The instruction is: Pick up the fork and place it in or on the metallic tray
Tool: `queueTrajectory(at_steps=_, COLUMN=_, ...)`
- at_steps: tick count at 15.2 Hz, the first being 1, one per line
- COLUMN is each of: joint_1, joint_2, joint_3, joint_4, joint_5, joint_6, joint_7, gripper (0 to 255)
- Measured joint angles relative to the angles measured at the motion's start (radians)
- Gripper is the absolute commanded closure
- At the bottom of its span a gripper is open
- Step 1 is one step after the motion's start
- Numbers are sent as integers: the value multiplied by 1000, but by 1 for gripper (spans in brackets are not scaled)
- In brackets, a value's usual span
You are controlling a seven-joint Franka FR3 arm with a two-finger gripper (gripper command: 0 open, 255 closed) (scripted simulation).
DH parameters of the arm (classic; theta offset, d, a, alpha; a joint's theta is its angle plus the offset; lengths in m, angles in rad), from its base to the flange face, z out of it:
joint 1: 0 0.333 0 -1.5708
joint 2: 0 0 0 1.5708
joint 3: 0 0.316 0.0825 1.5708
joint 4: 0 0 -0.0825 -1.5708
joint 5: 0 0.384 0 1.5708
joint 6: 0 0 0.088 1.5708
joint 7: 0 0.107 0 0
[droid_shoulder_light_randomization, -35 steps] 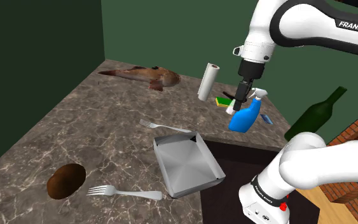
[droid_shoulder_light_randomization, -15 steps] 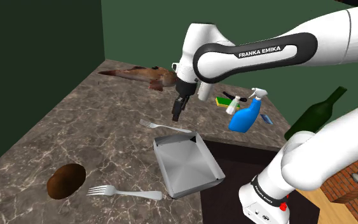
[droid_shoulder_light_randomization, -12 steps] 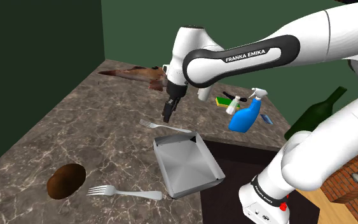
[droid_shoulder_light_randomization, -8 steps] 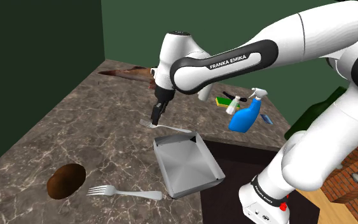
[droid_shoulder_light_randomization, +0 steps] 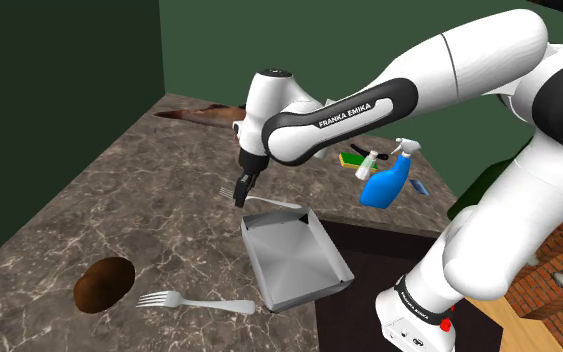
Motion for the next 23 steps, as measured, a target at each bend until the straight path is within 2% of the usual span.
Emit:
queueTrajectory(at_steps=6, joint_1=0, joint_2=3, joint_3=0, joint_4=-1, joint_5=-1, joint_6=5, joint_7=1, gripper=0)
queueTrajectory(at_steps=7, joint_1=0, joint_2=3, joint_3=0, joint_4=-1, joint_5=-1, joint_6=5, joint_7=1, gripper=255)
queueTrajectory(at_steps=17, joint_1=-1, joint_2=2, joint_3=-2, joint_4=3, joint_5=-3, joint_6=4, joint_7=1, gripper=255)
queueTrajectory(at_steps=23, joint_1=-1, joint_2=-35, joint_3=-1, joint_4=26, joint_5=14, joint_6=-58, joint_7=-9, gripper=255)
